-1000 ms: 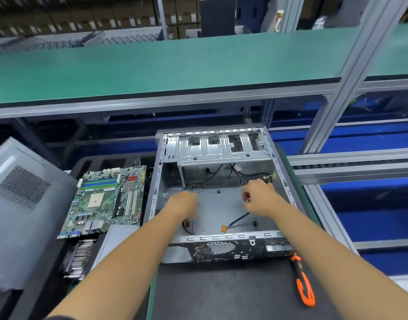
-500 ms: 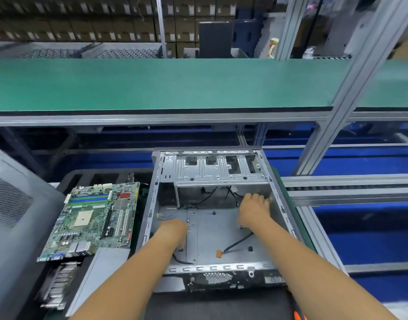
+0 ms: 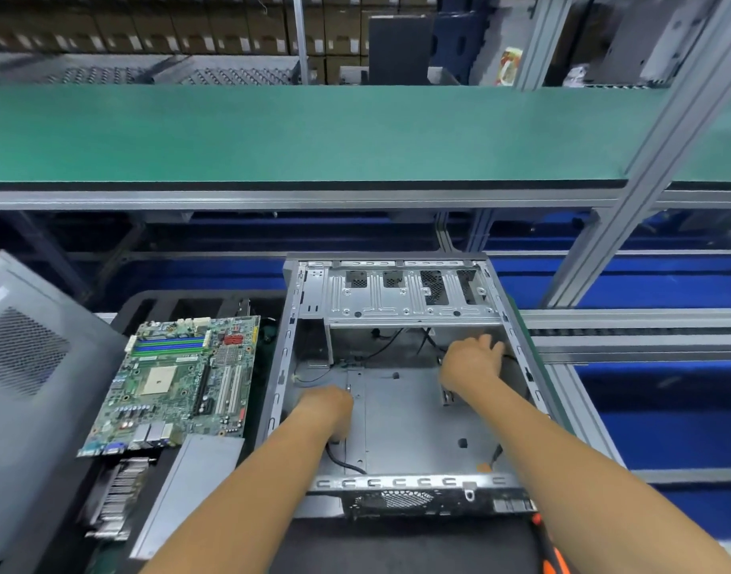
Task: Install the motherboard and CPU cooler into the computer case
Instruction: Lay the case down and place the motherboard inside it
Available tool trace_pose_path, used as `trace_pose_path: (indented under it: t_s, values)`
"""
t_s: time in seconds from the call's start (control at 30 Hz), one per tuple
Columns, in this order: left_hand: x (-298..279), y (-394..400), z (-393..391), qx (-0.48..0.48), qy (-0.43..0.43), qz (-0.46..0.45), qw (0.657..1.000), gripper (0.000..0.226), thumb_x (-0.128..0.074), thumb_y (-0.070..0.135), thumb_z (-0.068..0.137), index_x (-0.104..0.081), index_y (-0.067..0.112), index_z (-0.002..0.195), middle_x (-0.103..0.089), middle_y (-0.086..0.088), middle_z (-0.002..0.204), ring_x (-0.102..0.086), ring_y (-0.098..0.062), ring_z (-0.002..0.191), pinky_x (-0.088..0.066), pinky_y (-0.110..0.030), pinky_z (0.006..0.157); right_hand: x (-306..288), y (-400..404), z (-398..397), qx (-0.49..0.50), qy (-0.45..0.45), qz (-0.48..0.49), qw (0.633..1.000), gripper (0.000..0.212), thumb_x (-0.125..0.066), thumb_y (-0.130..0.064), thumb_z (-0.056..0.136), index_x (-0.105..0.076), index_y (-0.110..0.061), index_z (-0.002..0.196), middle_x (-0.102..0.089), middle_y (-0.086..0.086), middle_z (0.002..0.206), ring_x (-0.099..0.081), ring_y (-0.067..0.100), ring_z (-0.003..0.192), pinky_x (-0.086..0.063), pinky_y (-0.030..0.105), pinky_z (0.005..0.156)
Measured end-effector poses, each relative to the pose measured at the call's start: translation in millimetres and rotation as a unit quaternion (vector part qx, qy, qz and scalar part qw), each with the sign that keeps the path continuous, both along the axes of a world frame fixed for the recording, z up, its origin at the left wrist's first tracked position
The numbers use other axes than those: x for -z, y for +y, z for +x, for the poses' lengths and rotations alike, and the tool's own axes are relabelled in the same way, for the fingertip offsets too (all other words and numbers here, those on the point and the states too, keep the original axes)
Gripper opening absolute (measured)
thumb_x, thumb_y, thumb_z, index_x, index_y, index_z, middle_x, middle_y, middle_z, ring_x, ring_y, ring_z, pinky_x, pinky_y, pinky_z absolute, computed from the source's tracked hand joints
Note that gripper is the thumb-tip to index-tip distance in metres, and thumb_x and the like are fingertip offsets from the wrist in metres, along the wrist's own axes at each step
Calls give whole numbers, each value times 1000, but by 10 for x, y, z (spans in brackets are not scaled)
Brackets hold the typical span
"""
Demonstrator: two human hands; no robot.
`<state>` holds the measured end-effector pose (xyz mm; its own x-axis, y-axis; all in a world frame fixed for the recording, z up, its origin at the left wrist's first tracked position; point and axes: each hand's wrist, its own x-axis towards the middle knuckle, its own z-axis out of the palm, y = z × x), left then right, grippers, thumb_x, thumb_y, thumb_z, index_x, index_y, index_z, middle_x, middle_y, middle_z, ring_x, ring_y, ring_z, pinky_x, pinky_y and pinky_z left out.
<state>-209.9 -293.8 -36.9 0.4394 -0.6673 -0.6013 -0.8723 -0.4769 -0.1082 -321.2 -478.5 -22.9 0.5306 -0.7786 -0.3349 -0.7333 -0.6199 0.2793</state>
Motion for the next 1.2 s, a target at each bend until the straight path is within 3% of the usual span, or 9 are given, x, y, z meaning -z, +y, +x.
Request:
trace_pose_path:
  t_s: [0.4, 0.6, 0.67, 0.77, 0.83, 0.93, 1.03, 1.1, 1.2]
  values:
    - [66, -54, -12, 3, 21, 5, 1000, 33, -41, 5, 89, -52, 4, 119, -57, -11, 119, -59, -27, 100, -46, -30, 71, 49, -13, -67, -92, -50, -46, 993, 29, -53, -10, 88, -57, -16, 116, -63, 4, 116, -56, 24, 113, -33, 37, 100]
    - [111, -54, 16, -5, 45, 0, 999, 28, -42, 6, 91, -54, 4, 117, -58, -10, 117, -59, -26, 99, -47, -30, 72, -7, 37, -58, -84, -63, -56, 993, 31, -55, -12, 87, -58, -14, 118, -62, 7, 119, -54, 26, 114, -37, 36, 96]
    - [103, -83, 18, -6, 50, -15, 999, 30, -42, 7, 90, -54, 5, 118, -55, -10, 121, -58, -27, 103, -49, -33, 79, -48, 117, -9, -93, -78, -52, 991, 36, -56, -15, 88, -54, -12, 124, -57, 9, 125, -49, 27, 118, -36, 38, 97]
    - [-2, -198, 17, 4, 57, -93, 994, 30, -42, 11, 90, -53, 6, 117, -47, -12, 123, -49, -30, 114, -45, -39, 90, -104, 365, 86, -120, -99, 8, 988, 47, -54, -24, 90, -45, -8, 133, -44, 12, 135, -37, 30, 127, -33, 42, 101]
    - [-98, -347, -4, 11, 57, -182, 982, 24, -44, 12, 89, -56, 7, 109, -49, -12, 115, -49, -29, 110, -45, -40, 89, -204, 437, 94, -132, -123, 97, 979, 43, -51, -21, 91, -49, -6, 131, -43, 13, 136, -37, 31, 129, -36, 41, 99]
    - [-246, -618, -137, 27, 98, -288, 952, 17, -46, 15, 88, -58, 8, 97, -54, -12, 104, -54, -30, 97, -47, -39, 78, -525, 201, 5, -149, -245, 188, 939, 25, -48, -6, 86, -65, -12, 103, -62, 10, 111, -58, 28, 101, -46, 32, 76]
    - [-313, -879, -324, 50, 141, -356, 922, 14, -47, 12, 85, -57, 9, 94, -58, -10, 101, -54, -28, 93, -45, -36, 73, -814, -135, -152, -154, -306, 201, 918, 28, -44, -1, 84, -66, -18, 81, -66, 3, 90, -60, 24, 86, -51, 33, 72]
    - [-310, -1024, -419, 14, 179, -398, 900, 15, -49, 12, 84, -56, 11, 98, -59, -8, 102, -56, -26, 94, -46, -34, 75, -877, -336, -266, -148, -329, 195, 912, 29, -44, 0, 84, -64, -18, 75, -63, -3, 79, -61, 21, 78, -51, 31, 66]
    - [-246, -1195, -532, -10, 209, -398, 893, 32, -55, 17, 88, -53, 13, 119, -58, -6, 121, -54, -23, 109, -47, -37, 90, -821, -534, -387, -117, -372, 218, 895, 32, -46, 2, 86, -65, -20, 72, -64, -7, 74, -64, 16, 71, -51, 24, 59]
